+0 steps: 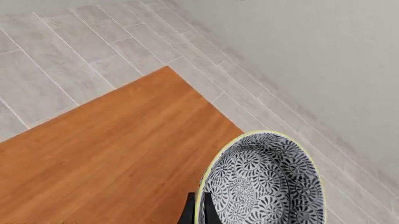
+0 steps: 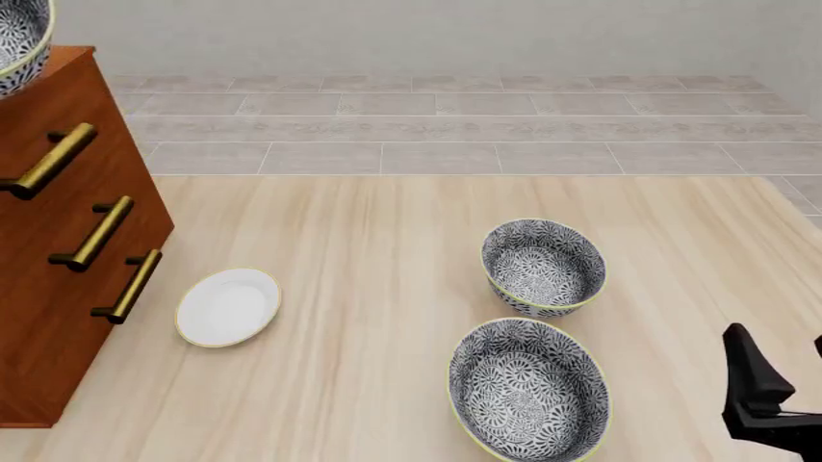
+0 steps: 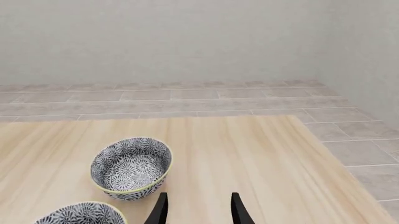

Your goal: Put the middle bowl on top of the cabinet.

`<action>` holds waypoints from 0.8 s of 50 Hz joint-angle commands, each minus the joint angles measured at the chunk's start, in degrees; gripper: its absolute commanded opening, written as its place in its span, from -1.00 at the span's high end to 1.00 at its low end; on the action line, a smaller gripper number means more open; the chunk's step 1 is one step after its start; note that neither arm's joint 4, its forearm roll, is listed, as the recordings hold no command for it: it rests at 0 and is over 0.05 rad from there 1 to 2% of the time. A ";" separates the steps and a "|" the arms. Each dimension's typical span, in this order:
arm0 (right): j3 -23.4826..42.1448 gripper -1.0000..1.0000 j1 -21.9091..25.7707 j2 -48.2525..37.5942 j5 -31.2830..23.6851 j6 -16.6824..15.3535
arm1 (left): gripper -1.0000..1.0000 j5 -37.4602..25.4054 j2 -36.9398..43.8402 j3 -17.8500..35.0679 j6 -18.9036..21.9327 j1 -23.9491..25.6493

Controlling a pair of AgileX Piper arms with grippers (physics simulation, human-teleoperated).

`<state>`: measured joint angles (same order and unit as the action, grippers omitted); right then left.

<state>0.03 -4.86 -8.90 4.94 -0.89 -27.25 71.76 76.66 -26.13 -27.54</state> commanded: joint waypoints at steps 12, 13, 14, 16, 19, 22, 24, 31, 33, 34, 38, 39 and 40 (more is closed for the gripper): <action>-0.01 -1.00 -0.05 1.28 -1.39 0.14 | 1.00 0.04 1.48 0.50 -2.43 -1.56; -0.01 -1.00 -0.01 1.08 -1.16 0.12 | 1.00 0.04 1.58 0.59 -2.48 -1.75; -0.01 -1.00 -0.01 1.06 -1.14 0.12 | 1.00 0.04 1.59 0.59 -2.48 -1.75; -0.01 -1.00 0.01 1.06 -1.17 0.10 | 1.00 0.04 1.82 0.75 -2.74 -2.17; -0.01 -1.00 -0.08 0.89 -0.99 0.13 | 1.00 0.05 2.07 0.86 -3.00 -2.27; -0.01 -1.00 0.02 1.14 -1.22 0.13 | 1.00 0.10 2.37 0.87 -3.20 -2.39; -0.01 -1.00 0.04 0.92 -1.01 0.15 | 1.00 0.11 2.58 0.93 -3.57 -2.60; -0.01 -1.00 0.04 0.18 -0.26 0.12 | 1.00 0.20 3.23 1.19 -4.25 -3.43; -0.01 -1.00 0.12 0.11 -0.21 0.07 | 1.00 0.19 3.27 1.33 -4.29 -3.69; -0.01 -1.00 0.12 0.11 -0.21 0.07 | 1.00 0.19 3.27 1.33 -4.29 -3.69; -0.01 -1.00 0.09 -0.14 -0.02 0.05 | 1.00 0.24 3.81 1.46 -4.56 -4.17; -0.01 -1.00 0.12 -0.27 0.12 -0.01 | 1.00 0.33 3.90 1.43 -4.65 -4.23; -0.01 -1.00 0.12 -0.28 0.13 -0.01 | 1.00 0.33 3.90 1.43 -4.65 -4.23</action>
<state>0.02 -4.79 -8.67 4.59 -0.82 -27.09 74.84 77.75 -30.27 -30.72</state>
